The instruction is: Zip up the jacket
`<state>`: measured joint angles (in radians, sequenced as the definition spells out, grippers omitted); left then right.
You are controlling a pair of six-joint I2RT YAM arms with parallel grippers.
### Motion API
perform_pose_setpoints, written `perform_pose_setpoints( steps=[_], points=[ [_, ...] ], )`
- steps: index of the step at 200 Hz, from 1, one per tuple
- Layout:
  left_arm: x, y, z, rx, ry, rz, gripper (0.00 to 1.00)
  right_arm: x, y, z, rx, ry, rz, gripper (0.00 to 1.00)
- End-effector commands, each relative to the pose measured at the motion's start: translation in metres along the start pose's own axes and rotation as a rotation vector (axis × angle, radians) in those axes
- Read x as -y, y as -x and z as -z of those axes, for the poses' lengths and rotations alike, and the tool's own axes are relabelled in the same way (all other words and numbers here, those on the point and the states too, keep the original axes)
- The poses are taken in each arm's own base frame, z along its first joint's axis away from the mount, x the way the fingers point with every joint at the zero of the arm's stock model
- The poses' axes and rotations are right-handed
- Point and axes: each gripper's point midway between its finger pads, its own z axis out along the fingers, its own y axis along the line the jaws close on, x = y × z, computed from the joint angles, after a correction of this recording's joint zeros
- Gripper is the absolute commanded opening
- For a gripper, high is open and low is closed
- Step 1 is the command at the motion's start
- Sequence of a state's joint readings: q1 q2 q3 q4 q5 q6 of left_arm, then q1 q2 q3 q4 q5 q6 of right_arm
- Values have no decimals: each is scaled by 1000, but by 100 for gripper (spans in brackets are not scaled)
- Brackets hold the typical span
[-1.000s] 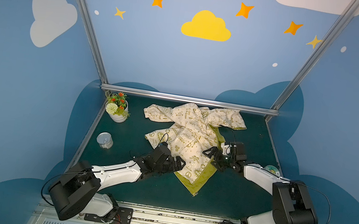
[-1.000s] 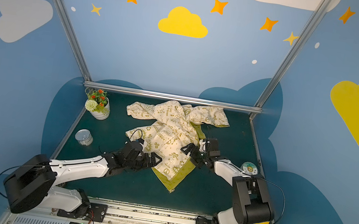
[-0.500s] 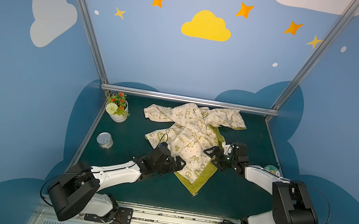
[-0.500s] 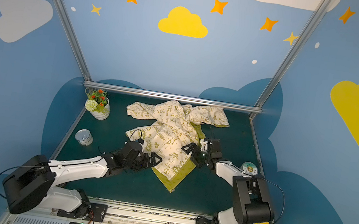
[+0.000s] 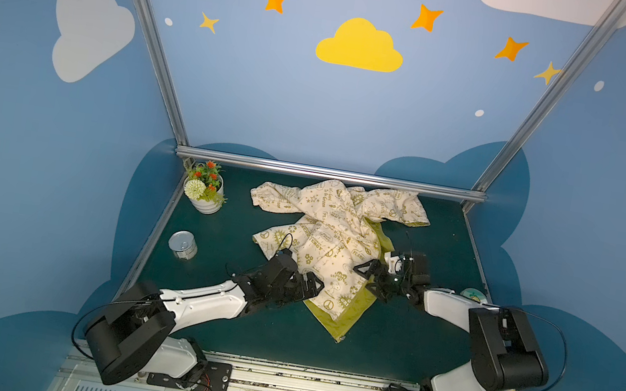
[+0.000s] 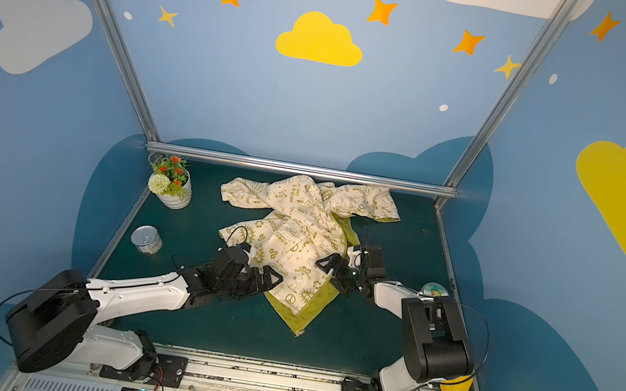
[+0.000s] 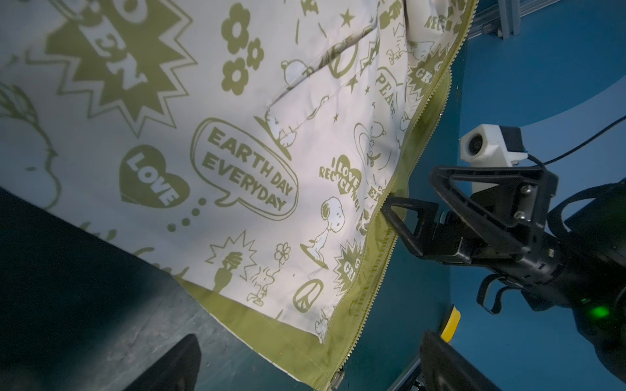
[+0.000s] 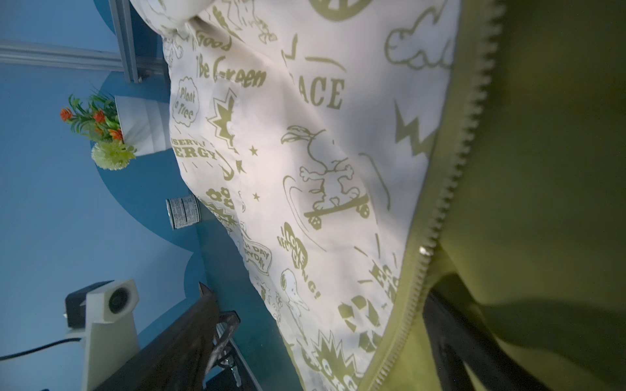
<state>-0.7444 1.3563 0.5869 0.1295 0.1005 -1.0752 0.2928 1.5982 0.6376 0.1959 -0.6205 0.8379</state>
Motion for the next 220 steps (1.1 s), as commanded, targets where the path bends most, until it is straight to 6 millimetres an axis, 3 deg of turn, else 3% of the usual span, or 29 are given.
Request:
perform_pose_setpoints(
  steps=[1, 7, 53, 56, 106, 138, 220],
  points=[
    [-1, 0, 0, -11, 54, -45, 100, -20, -12, -9, -92, 92, 40, 86],
    [-1, 0, 0, -13, 68, -58, 100, -32, -6, -9, -85, 113, 62, 84],
    [-1, -4, -5, -25, 45, -32, 100, -43, -10, -7, -70, 132, 69, 72],
    [-1, -5, -5, -27, 46, -30, 100, -35, -16, -7, -80, 121, 54, 72],
    [1, -6, -7, -37, 32, -21, 100, -31, -38, -9, -103, 119, 50, 64],
    [-1, -6, -4, -19, 60, -28, 100, -28, -57, -16, -133, 99, 75, 65],
    [-1, -7, -5, -15, 52, -11, 100, -16, -91, -7, -157, 65, 89, 50]
  ],
)
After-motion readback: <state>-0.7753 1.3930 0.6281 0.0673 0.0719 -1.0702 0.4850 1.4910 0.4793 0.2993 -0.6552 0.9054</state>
